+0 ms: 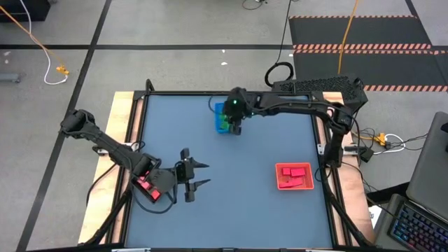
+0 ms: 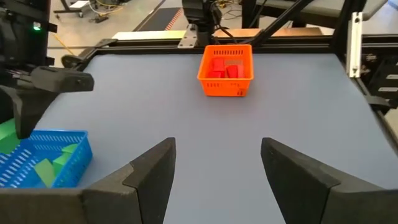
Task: Sort & place blocks by color
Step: Put the green block into the blue bin, then return to Home Position
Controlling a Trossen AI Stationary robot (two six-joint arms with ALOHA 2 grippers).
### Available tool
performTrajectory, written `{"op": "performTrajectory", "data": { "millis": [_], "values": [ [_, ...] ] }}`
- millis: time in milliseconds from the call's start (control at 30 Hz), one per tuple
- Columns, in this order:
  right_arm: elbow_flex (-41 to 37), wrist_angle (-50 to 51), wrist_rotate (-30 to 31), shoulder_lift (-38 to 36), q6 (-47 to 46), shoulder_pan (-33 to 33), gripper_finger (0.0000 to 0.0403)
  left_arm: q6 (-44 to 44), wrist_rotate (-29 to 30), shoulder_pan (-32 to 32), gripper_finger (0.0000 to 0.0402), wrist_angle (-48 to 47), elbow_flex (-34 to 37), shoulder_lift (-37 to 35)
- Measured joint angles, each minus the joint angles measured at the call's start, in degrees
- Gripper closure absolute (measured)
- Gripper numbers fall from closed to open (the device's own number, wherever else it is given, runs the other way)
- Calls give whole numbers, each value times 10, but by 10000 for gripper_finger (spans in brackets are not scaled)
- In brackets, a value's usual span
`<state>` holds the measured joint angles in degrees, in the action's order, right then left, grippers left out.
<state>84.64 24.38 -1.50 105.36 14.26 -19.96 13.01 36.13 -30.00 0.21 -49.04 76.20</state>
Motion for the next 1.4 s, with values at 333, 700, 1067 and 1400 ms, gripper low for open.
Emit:
{"op": "performTrajectory", "data": {
  "millis": [333, 700, 1067, 1400],
  "values": [
    [-53, -72, -16, 3, -22, -26, 286, -29, -1, 44, 163, -1, 0, -10],
    [-97, -139, 85, 3, -30, -27, 104, -66, -39, 100, 163, -52, 0, -78],
    [-98, -85, 17, -47, -66, -3, 65, -140, -140, 185, 163, -43, 0, -119],
    [-98, -30, -43, -168, -119, 75, 88, -160, -251, 305, 163, -19, 0, -103]
  ]
}}
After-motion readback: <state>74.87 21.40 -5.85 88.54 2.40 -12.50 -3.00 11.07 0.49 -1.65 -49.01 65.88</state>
